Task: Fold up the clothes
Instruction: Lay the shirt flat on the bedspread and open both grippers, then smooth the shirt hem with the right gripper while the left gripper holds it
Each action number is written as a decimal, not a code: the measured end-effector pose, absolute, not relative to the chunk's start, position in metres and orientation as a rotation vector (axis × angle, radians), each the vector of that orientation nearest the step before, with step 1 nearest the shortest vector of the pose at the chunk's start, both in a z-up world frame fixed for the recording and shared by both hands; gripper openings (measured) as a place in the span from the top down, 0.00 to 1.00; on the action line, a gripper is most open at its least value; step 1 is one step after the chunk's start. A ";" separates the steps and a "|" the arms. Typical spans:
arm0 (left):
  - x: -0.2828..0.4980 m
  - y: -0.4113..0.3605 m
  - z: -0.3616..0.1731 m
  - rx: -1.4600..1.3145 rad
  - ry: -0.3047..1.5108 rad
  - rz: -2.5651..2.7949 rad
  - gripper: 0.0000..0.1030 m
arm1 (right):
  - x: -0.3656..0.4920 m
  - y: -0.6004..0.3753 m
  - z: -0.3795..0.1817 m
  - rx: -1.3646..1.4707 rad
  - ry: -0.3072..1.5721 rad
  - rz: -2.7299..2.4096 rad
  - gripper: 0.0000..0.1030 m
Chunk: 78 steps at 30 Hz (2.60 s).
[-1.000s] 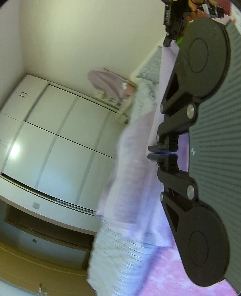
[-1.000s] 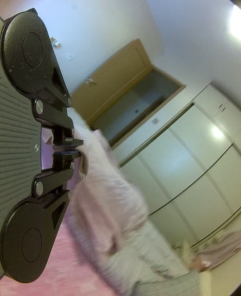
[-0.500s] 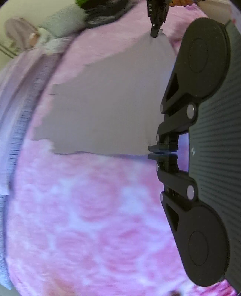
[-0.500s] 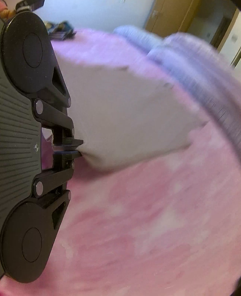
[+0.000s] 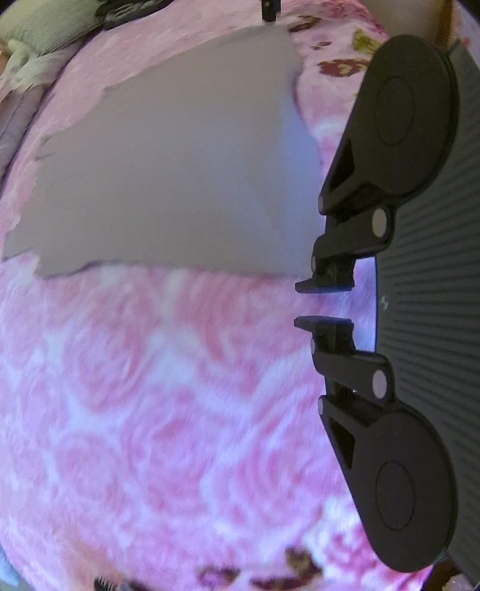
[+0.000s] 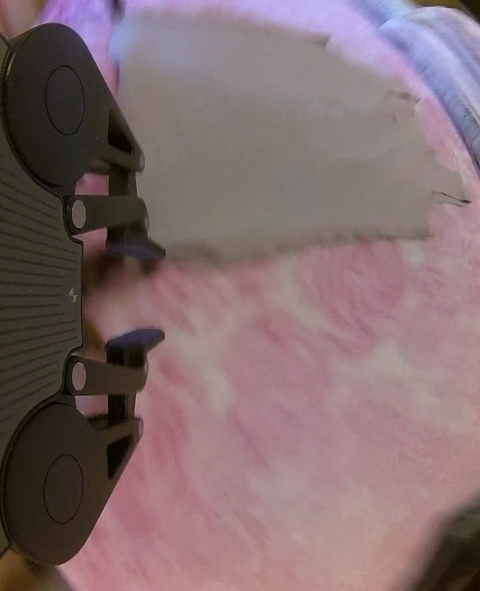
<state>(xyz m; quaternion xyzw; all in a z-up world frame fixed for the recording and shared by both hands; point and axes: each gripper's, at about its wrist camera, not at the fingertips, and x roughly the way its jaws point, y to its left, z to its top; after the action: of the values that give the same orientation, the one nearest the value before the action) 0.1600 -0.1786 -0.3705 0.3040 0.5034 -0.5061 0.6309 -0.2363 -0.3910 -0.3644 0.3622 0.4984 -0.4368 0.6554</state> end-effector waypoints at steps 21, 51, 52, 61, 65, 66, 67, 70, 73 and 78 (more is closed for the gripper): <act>0.100 -0.193 -0.368 0.805 1.141 -1.345 0.92 | -0.206 -0.328 -0.351 0.600 1.070 -0.877 0.63; 0.110 -0.219 -0.390 0.794 1.190 -1.325 0.91 | -0.192 -0.312 -0.392 0.301 1.113 -0.934 0.79; 0.110 -0.219 -0.391 0.793 1.190 -1.324 0.91 | -0.193 -0.314 -0.395 0.292 1.107 -0.930 0.81; 0.108 -0.220 -0.392 0.816 1.178 -1.338 0.91 | -0.199 -0.299 -0.400 -0.016 1.297 -0.798 1.00; 0.109 -0.220 -0.390 0.845 1.164 -1.340 0.91 | -0.208 -0.297 -0.414 -0.060 1.428 -0.676 1.00; 0.111 -0.220 -0.389 0.845 1.163 -1.338 0.91 | -0.211 -0.304 -0.411 -0.016 1.437 -0.716 1.00; 0.113 -0.220 -0.387 0.844 1.163 -1.334 0.91 | -0.214 -0.312 -0.405 0.046 1.437 -0.775 1.00; 0.118 -0.224 -0.380 0.815 1.147 -1.338 0.91 | -0.232 -0.343 -0.374 0.353 1.212 -0.942 1.00; 0.118 -0.231 -0.377 0.787 1.137 -1.349 0.91 | -0.245 -0.377 -0.370 0.715 0.977 -0.951 0.98; 0.122 -0.230 -0.384 0.762 1.176 -1.329 0.91 | -0.269 -0.410 -0.400 0.984 0.890 -0.996 0.91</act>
<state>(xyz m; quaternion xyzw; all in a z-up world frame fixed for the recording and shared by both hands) 0.1222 -0.2304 -0.3837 0.3246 0.5008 -0.5658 0.5690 -0.2692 -0.4102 -0.4002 0.4375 0.3956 -0.4428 0.6753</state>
